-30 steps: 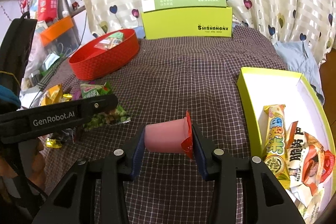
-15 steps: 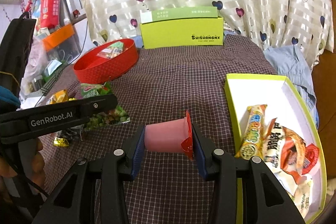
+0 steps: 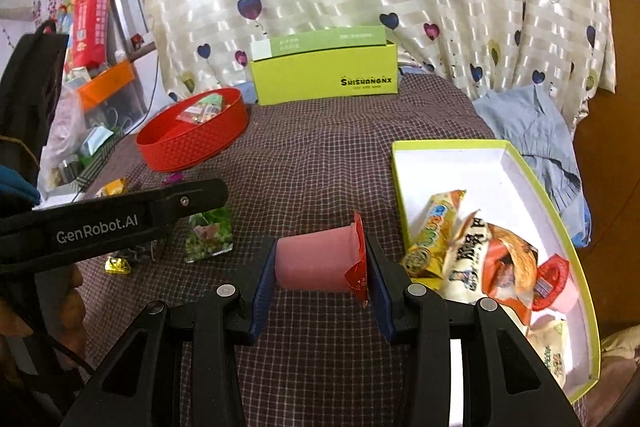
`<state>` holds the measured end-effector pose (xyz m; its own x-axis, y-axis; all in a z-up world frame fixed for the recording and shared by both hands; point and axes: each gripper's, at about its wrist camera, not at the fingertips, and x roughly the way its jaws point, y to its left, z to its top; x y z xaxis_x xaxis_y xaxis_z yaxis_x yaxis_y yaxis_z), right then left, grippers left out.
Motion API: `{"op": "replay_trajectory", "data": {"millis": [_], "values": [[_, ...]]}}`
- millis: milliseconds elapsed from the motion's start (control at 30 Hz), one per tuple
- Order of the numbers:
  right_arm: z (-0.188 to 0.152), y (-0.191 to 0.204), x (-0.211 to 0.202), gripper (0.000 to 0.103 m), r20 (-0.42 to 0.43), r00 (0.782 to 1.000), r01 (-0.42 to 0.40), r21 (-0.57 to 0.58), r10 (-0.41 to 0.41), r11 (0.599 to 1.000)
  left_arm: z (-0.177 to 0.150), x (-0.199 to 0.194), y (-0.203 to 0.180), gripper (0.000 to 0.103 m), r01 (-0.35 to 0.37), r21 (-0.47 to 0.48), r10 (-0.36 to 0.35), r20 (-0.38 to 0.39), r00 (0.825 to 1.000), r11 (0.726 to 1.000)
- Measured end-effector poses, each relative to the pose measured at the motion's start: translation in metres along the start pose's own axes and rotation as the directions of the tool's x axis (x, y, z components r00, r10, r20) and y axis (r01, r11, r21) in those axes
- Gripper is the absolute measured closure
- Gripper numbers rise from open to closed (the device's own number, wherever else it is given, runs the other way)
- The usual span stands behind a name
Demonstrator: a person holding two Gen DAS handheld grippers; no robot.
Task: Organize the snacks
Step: 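Hold the jelly cup in the right tool while the left tool moves over the green pea snack bag, then grasp the green pea snack bag with the left tool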
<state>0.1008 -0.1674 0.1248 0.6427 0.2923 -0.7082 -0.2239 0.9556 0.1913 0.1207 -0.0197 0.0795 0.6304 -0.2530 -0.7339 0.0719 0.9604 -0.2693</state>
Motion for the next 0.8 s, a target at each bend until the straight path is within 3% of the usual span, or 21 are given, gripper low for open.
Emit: {"op": "replay_trajectory", "data": {"millis": [133,400,500,800], "values": [[-0.003,-0.004,-0.004,0.062,0.002,1.0,0.006,0.011,-0.006,1.0,-0.006,0.004,0.004,0.05,0.002,-0.019,-0.002,-0.018,1.0,1.0],[-0.005,-0.01,-0.005,0.062,0.005,1.0,0.006,0.028,-0.006,1.0,-0.02,0.029,0.031,0.05,-0.072,-0.089,0.064,-0.091,0.994,0.993],[-0.005,-0.012,-0.004,0.062,0.001,1.0,0.005,0.031,-0.005,0.999,-0.025,0.041,0.038,0.041,-0.106,-0.11,0.091,-0.132,0.987,0.988],[-0.004,-0.013,0.001,0.062,-0.008,1.0,-0.004,0.037,0.004,0.999,-0.025,0.053,0.053,0.041,-0.174,-0.138,0.156,-0.135,0.978,0.975]]}}
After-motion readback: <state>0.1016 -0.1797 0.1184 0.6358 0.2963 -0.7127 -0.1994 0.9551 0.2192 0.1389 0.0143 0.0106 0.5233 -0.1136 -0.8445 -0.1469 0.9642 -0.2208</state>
